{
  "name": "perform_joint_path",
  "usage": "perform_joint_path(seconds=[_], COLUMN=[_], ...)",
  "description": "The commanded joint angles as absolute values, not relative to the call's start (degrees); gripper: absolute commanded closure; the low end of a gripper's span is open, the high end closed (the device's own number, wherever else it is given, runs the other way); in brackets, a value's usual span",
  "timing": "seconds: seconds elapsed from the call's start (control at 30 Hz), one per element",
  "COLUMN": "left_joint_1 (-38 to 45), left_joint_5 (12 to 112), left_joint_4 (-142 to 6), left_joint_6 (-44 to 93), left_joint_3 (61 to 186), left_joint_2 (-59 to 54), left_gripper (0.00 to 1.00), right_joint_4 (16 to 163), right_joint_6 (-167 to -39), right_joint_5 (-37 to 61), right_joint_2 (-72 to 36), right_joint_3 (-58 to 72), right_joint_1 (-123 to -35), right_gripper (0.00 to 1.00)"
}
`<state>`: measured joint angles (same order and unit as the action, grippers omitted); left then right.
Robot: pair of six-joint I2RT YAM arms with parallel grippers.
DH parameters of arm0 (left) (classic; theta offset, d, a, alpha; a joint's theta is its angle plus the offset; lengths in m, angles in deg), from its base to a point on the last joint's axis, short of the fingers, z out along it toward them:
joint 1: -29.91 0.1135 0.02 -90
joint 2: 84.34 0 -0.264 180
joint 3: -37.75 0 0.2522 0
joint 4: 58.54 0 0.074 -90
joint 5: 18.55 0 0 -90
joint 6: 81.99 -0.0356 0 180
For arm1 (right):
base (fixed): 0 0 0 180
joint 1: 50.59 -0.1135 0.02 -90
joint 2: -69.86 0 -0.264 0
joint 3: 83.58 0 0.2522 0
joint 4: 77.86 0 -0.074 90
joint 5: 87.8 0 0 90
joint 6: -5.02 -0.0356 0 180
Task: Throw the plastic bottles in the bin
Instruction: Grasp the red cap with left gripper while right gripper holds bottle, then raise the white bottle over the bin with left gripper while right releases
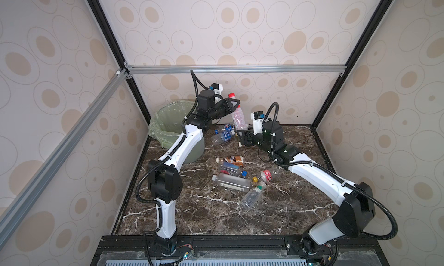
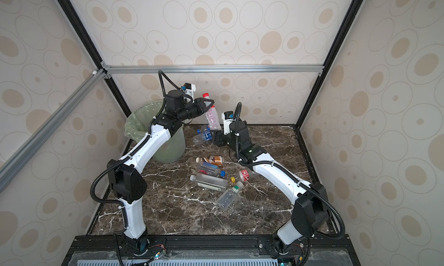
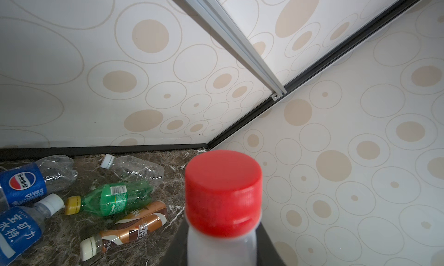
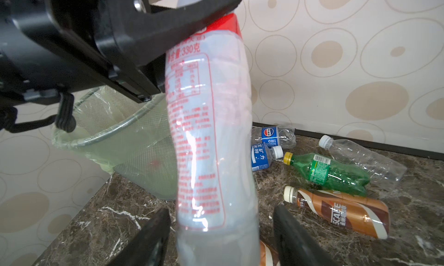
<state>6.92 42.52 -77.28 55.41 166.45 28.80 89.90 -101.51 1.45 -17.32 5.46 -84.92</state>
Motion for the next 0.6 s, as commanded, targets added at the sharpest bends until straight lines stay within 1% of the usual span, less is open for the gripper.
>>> perform_joint_path(seconds=[0.0, 0.03, 0.2, 0.4, 0.57], left_joint_1=[6.7, 6.9, 7.8, 10.5, 11.6], left_joint_5=[44.2, 45.4, 52.6, 61.2, 69.9], left_joint_4=[-80.5, -82.0, -90.5, -92.6, -89.9], left_joint_6=[50.4, 49.2, 40.5, 32.3, 25.0], left_joint_3=[171.7, 173.2, 181.6, 184.8, 184.1], left_joint_2=[28.0, 28.3, 29.6, 27.1, 22.6], left_gripper=[0.82, 0.82, 0.81, 0.82, 0.80], right_joint_4=[89.8, 89.6, 88.7, 88.2, 88.1], right_joint_6=[-100.5, -100.3, -99.6, -99.5, -98.6], right_joint_5=[0.0, -0.2, 0.1, 1.8, 1.7], right_joint_2=[-14.6, -14.3, -12.8, -12.8, -13.7], right_joint_3=[4.7, 4.7, 4.4, 5.5, 7.1], right_joint_1=[-84.9, -84.9, -84.9, -85.6, -87.5], right_gripper=[0.22, 0.21, 0.00, 0.01, 0.00])
